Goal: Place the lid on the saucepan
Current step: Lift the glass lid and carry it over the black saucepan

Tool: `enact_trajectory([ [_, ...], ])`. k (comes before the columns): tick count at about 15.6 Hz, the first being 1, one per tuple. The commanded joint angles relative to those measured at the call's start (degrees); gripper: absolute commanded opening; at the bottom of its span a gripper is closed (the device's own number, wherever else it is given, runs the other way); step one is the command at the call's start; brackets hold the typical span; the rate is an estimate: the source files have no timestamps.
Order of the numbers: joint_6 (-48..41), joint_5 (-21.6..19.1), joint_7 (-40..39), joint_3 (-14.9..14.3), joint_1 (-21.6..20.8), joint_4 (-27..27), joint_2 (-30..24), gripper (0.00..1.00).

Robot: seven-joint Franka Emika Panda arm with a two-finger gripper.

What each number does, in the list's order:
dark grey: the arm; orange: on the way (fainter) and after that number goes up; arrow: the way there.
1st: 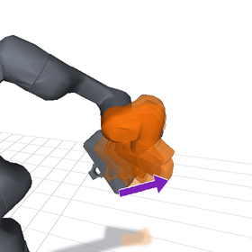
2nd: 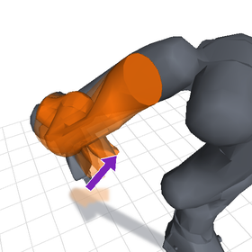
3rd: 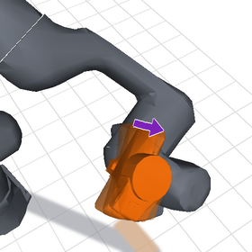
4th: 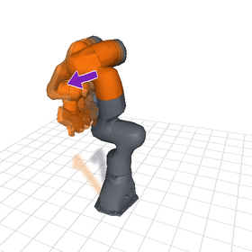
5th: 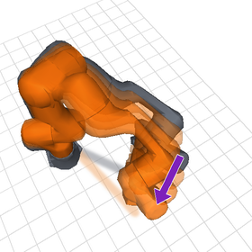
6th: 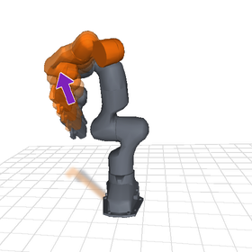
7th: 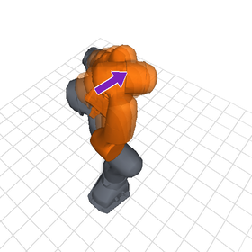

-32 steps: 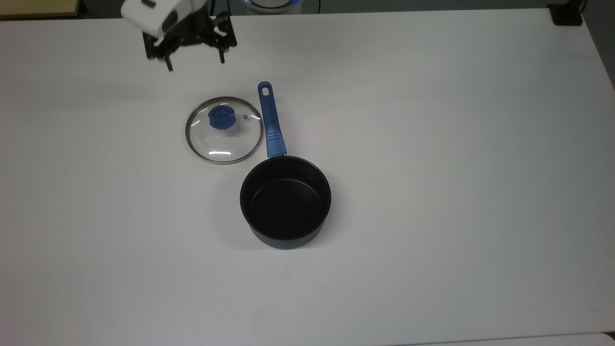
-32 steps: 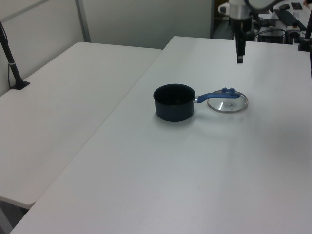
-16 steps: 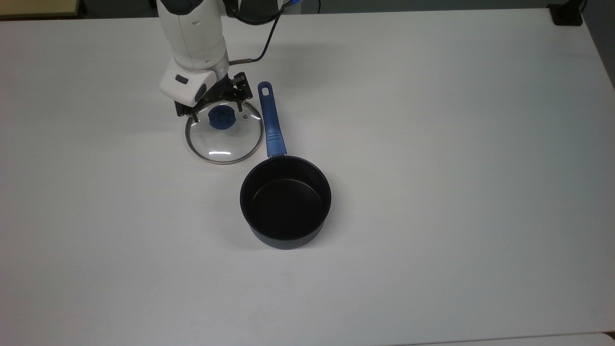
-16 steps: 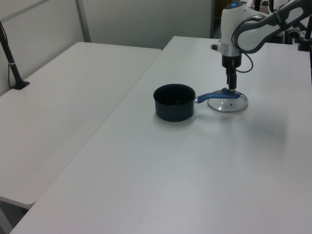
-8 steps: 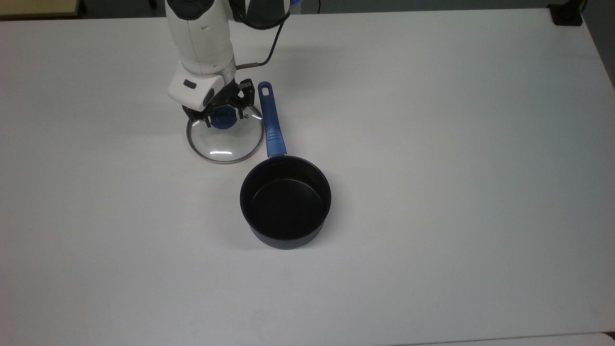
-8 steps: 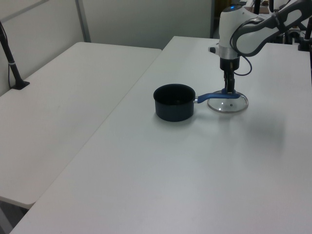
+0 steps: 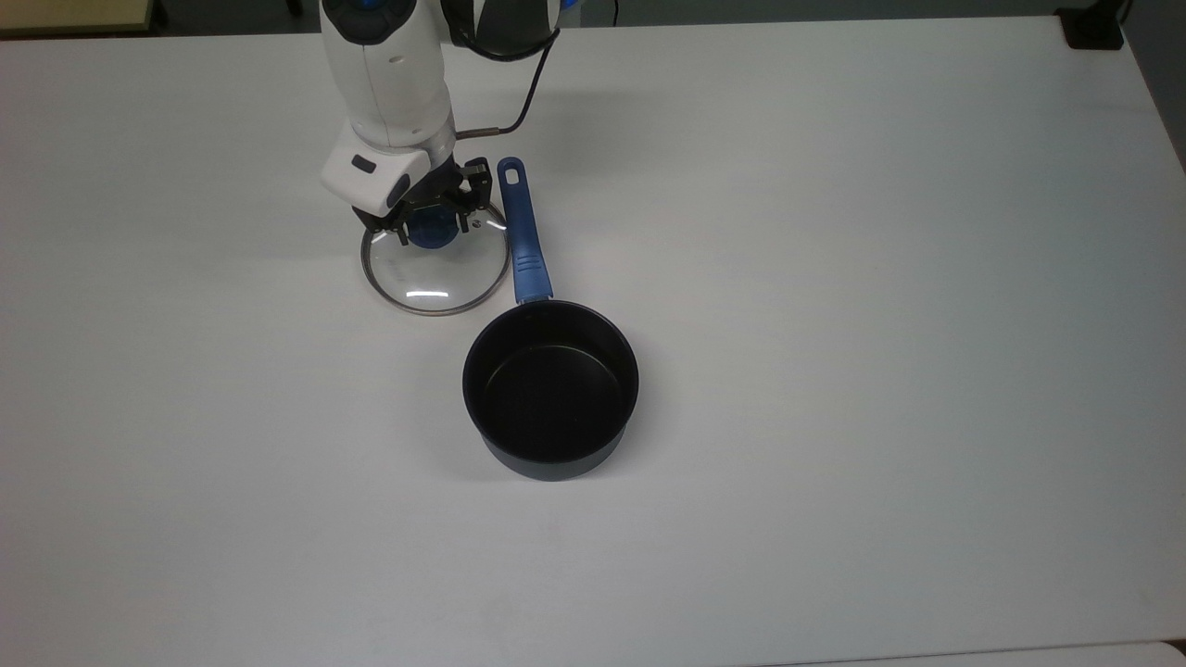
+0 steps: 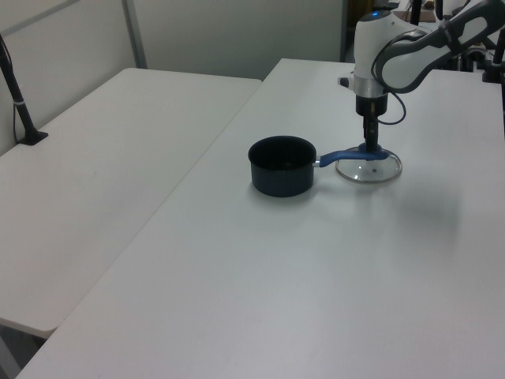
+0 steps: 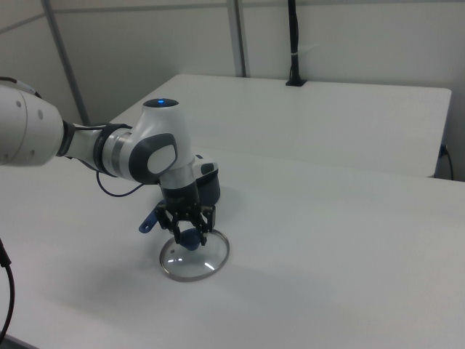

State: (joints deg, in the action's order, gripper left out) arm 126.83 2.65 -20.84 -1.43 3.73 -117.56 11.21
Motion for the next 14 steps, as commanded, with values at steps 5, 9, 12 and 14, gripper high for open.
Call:
enact_trajectory([
  [5, -4.1, -1.2, 3.1, -0.9, 1.8, 5.7, -0.2, 0.52],
  [9, -10.6, -1.1, 7.3, -0.9, 1.7, 17.4, 2.6, 0.52],
  [12, -12.9, -1.4, 14.1, -0.9, -0.2, 26.0, 6.6, 0.52],
  [14, -12.8, -2.0, 17.8, -0.9, -2.7, 28.5, 7.6, 0.52],
])
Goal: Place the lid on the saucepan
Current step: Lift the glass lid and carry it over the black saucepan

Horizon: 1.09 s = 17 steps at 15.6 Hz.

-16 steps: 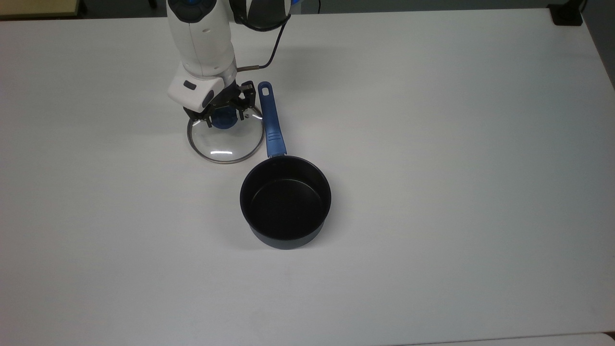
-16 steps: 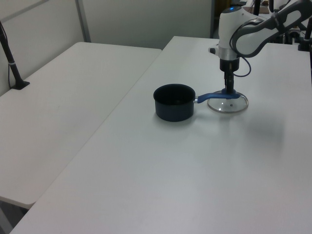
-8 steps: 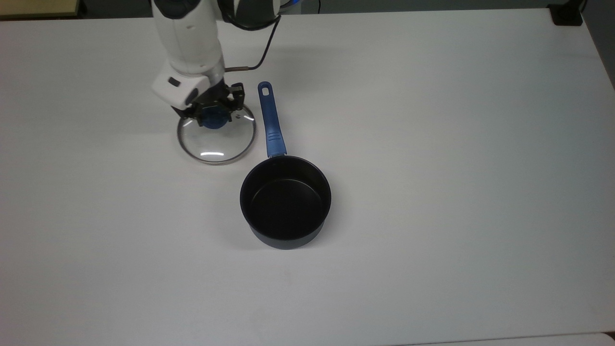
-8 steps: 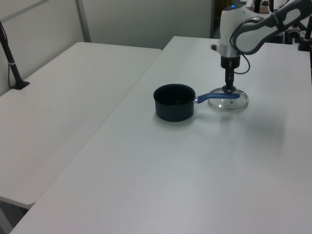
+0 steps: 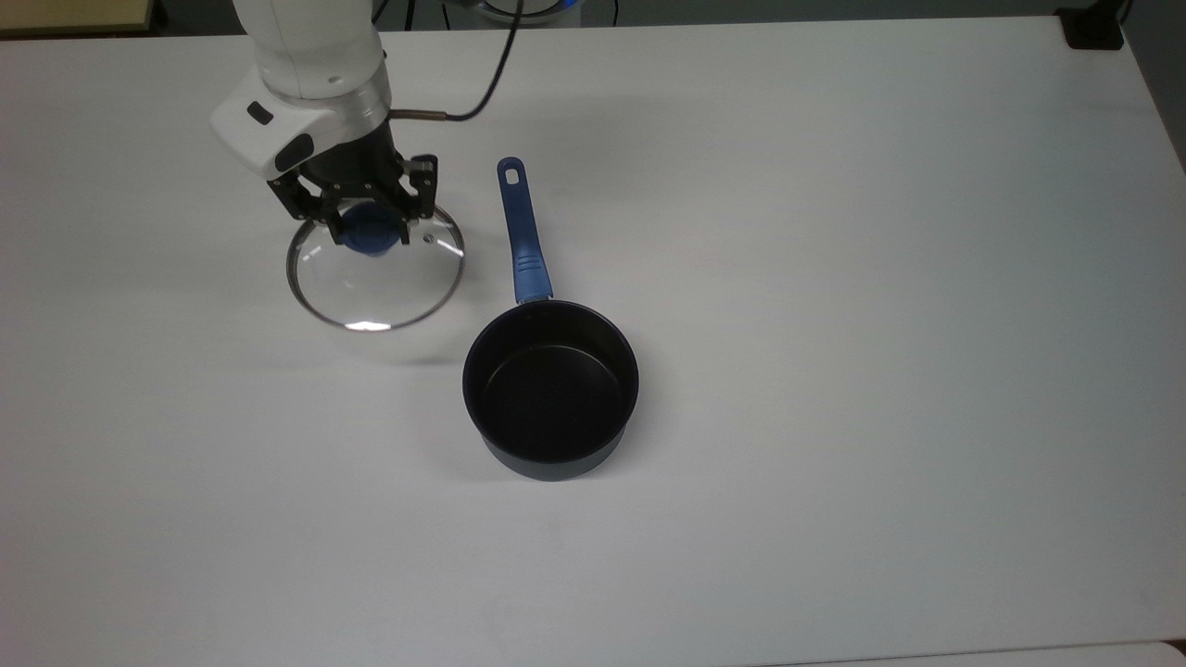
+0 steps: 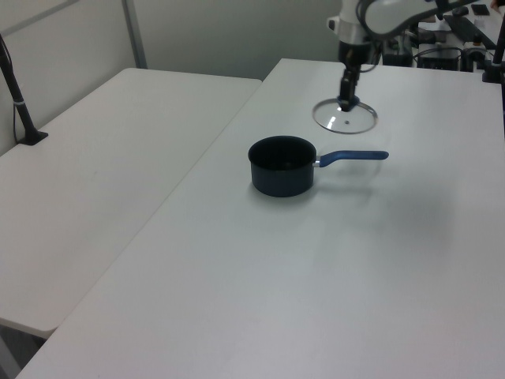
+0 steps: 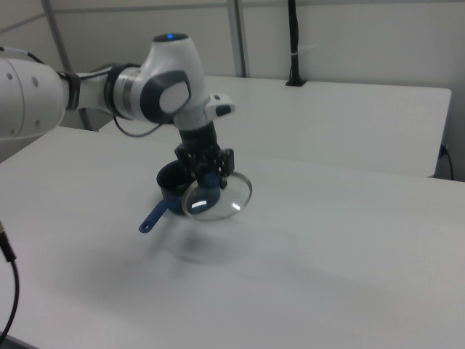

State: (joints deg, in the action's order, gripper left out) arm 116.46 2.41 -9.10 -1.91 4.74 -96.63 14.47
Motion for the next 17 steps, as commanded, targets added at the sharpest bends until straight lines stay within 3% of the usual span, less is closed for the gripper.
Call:
enact_trajectory([
  [1, -2.4, -2.7, 7.5, -0.4, -4.5, 8.5, 4.5, 0.52],
  [7, 1.8, -3.8, 16.2, 0.1, -9.8, 15.3, 9.3, 0.53],
  [17, 5.1, -3.6, 16.7, 0.2, -12.3, 15.2, 12.7, 0.54],
])
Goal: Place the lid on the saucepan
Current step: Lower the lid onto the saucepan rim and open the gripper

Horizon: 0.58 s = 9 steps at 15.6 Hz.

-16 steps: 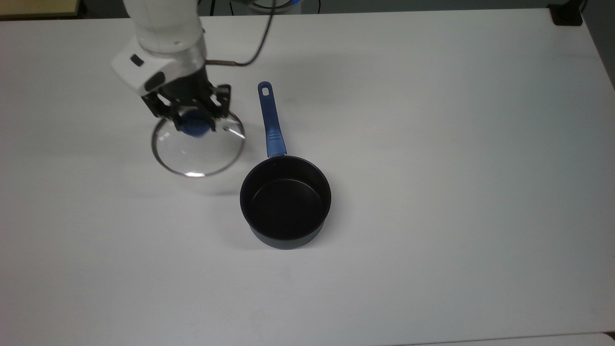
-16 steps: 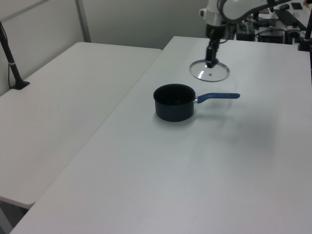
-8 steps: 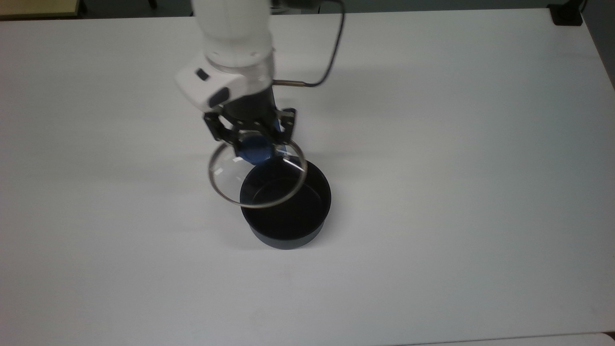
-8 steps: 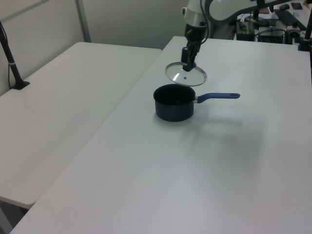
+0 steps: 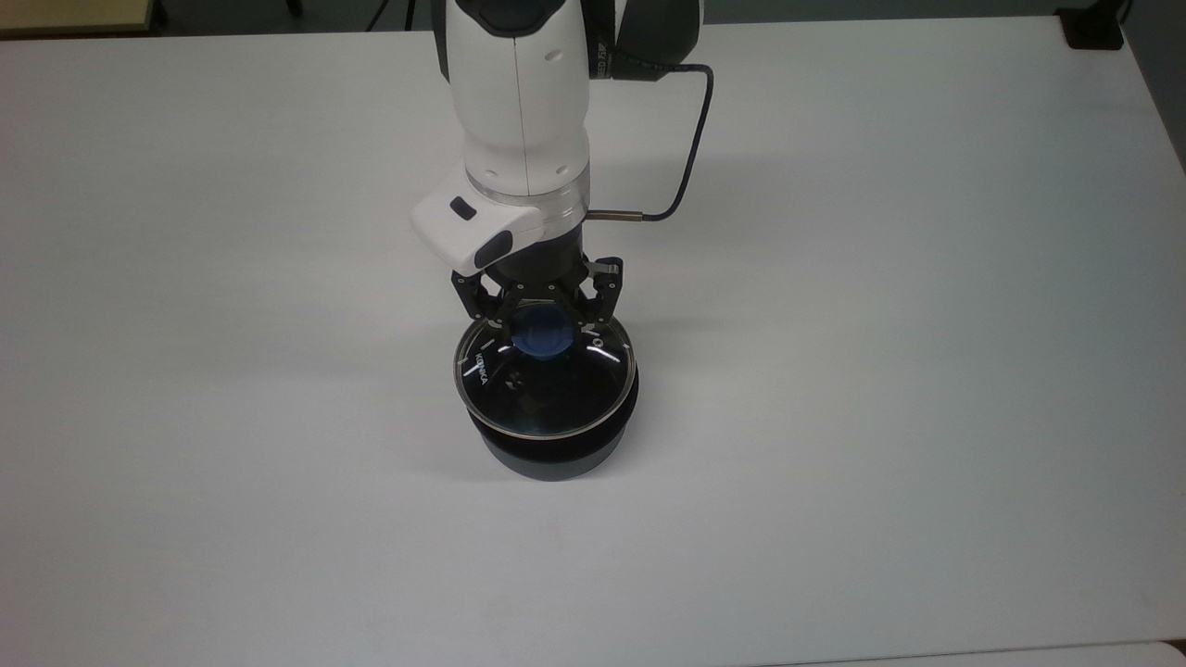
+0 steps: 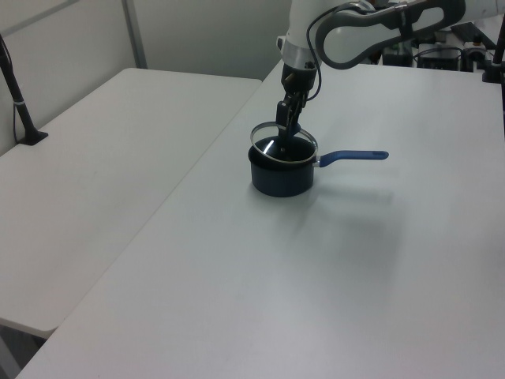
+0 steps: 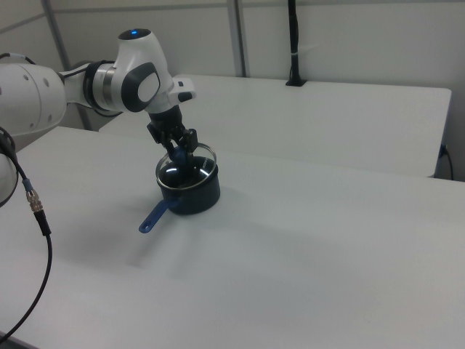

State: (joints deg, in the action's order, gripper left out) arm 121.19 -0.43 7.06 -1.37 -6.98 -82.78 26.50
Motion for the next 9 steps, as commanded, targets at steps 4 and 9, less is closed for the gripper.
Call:
enact_trajectory([
  [4, 0.4, -0.6, 0.6, -0.4, -1.3, 0.9, 1.2, 0.60],
  [9, 0.4, -0.6, 0.6, -0.3, -1.4, 0.5, 1.7, 0.87],
])
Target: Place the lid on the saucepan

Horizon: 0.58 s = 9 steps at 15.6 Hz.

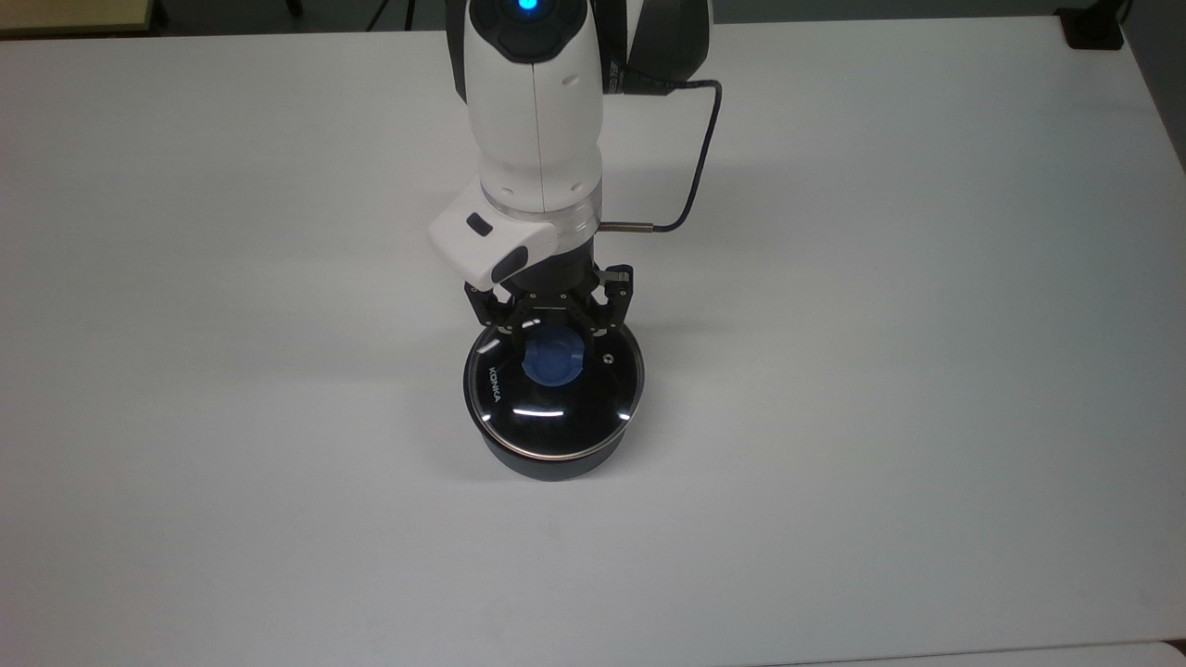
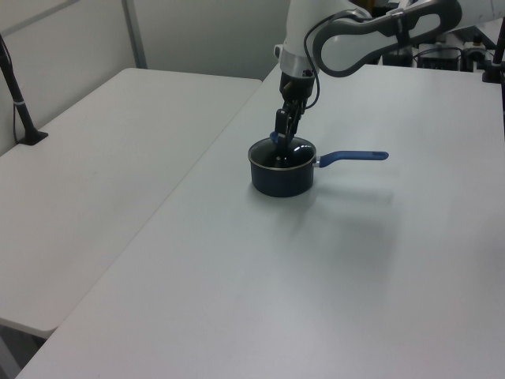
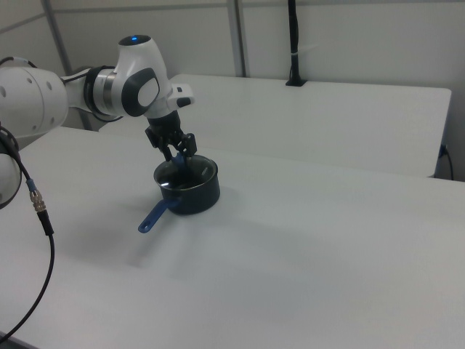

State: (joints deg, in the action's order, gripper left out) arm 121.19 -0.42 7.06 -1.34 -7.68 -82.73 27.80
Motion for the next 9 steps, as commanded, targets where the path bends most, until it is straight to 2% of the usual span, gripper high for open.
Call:
enact_trajectory([
  [1, 0.4, -0.6, 0.6, -0.4, -0.7, 0.6, 0.3, 0.87],
  [3, 0.3, -0.6, 0.6, -0.4, -0.3, 0.6, -0.2, 0.92],
  [4, 0.2, -0.6, 0.5, -0.4, -0.1, 0.7, -0.9, 0.99],
  [7, -2.3, 0.0, 0.0, -0.9, 0.4, -2.6, -5.9, 1.00],
  [9, -7.6, 2.5, 0.0, -0.9, 0.6, -4.8, -9.6, 1.00],
])
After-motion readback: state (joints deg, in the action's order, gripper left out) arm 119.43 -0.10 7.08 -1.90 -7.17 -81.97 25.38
